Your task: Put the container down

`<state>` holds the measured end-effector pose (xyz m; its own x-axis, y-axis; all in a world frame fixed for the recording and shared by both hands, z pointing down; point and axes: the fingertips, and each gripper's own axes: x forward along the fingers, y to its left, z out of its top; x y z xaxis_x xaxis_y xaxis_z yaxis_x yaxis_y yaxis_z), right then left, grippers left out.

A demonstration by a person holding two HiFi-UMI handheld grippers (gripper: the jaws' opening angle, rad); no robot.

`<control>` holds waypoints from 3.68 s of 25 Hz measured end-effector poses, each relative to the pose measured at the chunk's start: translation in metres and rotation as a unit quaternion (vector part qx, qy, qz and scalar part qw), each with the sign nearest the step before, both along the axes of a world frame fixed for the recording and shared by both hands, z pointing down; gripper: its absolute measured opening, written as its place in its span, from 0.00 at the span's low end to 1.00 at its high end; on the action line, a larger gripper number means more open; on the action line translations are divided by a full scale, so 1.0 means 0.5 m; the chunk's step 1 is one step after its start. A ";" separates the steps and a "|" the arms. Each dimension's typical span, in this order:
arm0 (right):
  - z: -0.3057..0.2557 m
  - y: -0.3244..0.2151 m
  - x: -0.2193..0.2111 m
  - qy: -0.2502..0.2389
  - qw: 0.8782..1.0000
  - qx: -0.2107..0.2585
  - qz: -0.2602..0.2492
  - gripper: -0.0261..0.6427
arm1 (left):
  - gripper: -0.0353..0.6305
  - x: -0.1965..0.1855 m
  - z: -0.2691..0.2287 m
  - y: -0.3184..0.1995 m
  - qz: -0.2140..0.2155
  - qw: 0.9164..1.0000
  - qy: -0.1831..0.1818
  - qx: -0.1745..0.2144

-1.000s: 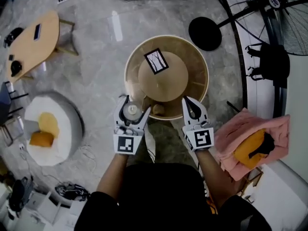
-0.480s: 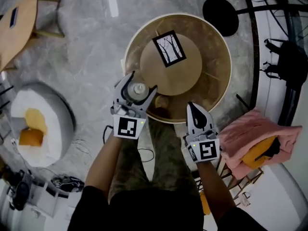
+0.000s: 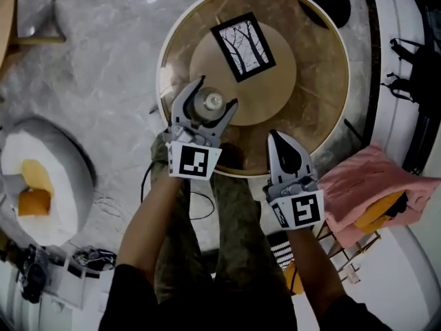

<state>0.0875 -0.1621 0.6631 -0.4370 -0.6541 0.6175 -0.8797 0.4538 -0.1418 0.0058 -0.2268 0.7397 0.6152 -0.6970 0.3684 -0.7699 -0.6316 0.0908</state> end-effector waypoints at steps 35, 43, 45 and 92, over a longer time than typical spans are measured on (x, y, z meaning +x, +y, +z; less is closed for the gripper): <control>0.016 -0.059 0.077 -0.027 0.999 0.018 -0.013 0.07 | 0.58 0.073 0.105 -0.017 0.030 0.995 -0.079 -0.046; 0.019 -0.055 0.078 -0.032 0.999 0.012 -0.010 0.07 | 0.58 0.056 0.120 0.000 0.031 0.993 -0.101 -0.057; 0.018 -0.054 0.076 -0.034 0.999 0.012 -0.014 0.07 | 0.58 0.051 0.121 0.005 0.035 0.992 -0.105 -0.059; -0.039 -0.006 0.041 -0.039 0.999 0.029 -0.010 0.07 | 0.60 -0.025 0.046 0.098 0.034 0.994 -0.071 -0.075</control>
